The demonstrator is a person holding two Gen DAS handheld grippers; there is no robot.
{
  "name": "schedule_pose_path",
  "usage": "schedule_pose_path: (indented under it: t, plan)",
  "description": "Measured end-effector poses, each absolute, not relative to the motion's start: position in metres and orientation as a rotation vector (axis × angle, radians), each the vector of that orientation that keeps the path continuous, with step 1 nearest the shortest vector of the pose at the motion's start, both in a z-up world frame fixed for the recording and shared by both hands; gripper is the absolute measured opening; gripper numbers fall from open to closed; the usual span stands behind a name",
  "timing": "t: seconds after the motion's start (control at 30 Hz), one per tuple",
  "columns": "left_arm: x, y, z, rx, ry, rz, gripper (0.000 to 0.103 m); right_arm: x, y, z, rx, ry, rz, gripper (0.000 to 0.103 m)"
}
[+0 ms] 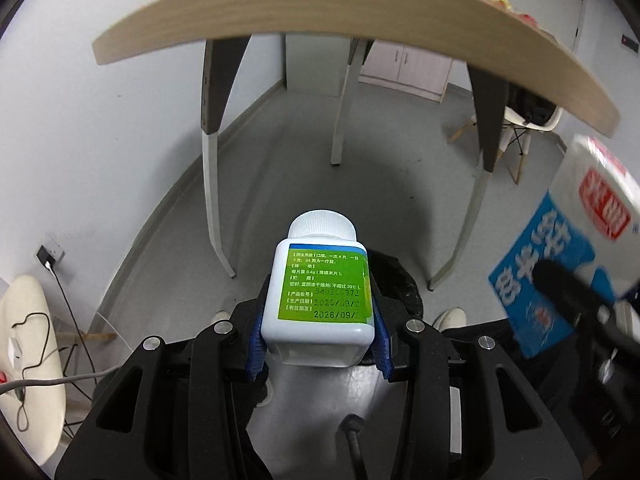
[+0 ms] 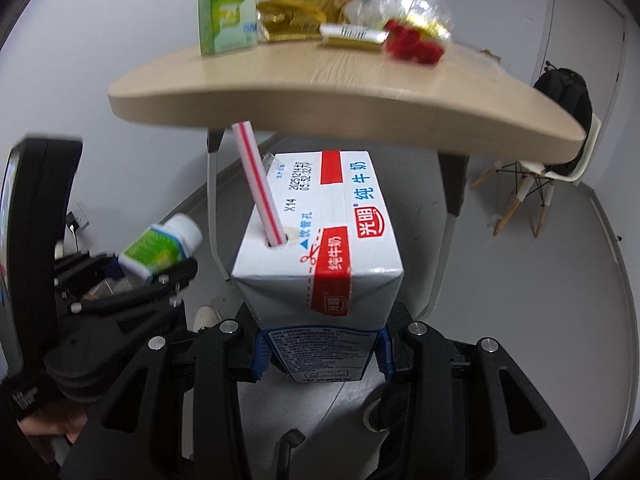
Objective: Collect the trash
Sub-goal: 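Carry the milk carton and pill bottle down under the table toward the black bin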
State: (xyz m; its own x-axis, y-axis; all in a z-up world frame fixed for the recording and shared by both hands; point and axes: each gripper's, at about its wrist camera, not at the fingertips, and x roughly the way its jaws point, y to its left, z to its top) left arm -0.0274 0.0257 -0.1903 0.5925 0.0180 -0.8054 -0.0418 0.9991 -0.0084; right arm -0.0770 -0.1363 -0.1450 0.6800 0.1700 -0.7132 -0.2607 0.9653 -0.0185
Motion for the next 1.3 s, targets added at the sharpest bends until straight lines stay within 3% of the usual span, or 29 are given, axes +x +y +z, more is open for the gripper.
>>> schedule_pose_path:
  t: [0.5, 1.3]
  plan:
    - [0.015, 0.023, -0.231, -0.015, 0.980, 0.047, 0.041, -0.026, -0.142, -0.224, -0.084, 0.906, 0.224, 0.038]
    - [0.069, 0.033, -0.284, 0.010, 1.048, 0.044, 0.041, 0.085, -0.126, -0.299, -0.074, 1.094, 0.155, 0.039]
